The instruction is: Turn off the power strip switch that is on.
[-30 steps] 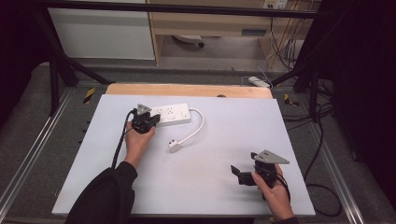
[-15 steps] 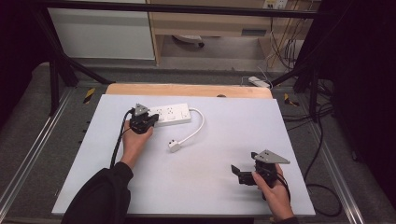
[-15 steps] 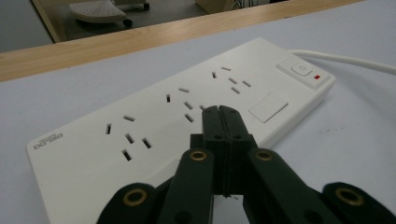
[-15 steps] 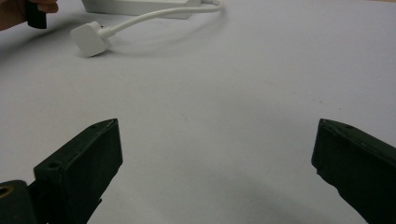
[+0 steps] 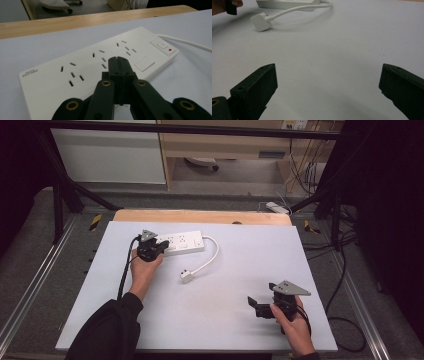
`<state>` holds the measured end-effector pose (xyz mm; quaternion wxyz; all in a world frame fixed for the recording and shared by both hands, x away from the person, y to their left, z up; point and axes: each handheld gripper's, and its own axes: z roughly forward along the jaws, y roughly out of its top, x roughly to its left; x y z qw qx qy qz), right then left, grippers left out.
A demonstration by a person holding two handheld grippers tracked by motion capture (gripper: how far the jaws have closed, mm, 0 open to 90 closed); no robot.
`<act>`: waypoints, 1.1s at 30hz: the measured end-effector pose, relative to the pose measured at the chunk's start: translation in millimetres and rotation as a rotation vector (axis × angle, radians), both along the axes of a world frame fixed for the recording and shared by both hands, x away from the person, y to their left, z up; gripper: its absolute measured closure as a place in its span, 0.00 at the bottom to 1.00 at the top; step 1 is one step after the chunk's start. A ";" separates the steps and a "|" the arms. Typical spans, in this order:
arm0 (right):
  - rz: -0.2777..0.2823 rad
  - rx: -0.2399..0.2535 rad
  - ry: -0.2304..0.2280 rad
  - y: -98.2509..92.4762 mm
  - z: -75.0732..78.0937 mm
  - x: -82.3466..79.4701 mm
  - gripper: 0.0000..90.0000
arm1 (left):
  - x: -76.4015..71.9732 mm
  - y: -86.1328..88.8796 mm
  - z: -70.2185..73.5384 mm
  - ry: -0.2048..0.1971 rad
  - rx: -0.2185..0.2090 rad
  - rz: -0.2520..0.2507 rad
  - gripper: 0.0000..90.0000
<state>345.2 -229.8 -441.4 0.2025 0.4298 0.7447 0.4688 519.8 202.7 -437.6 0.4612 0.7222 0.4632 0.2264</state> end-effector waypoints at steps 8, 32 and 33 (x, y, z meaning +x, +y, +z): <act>0.002 0.000 0.001 0.3 0.0 0.0 0.02 | -0.8 -1.1 5.7 -0.018 0.002 0.017 0.66; 0.005 0.000 0.002 0.9 0.0 0.1 0.03 | -7.2 -4.0 26.2 -0.055 -0.032 -0.007 0.16; 0.005 -0.001 0.001 1.0 0.0 0.1 0.03 | -7.9 -4.3 27.1 -0.053 -0.037 -0.012 0.14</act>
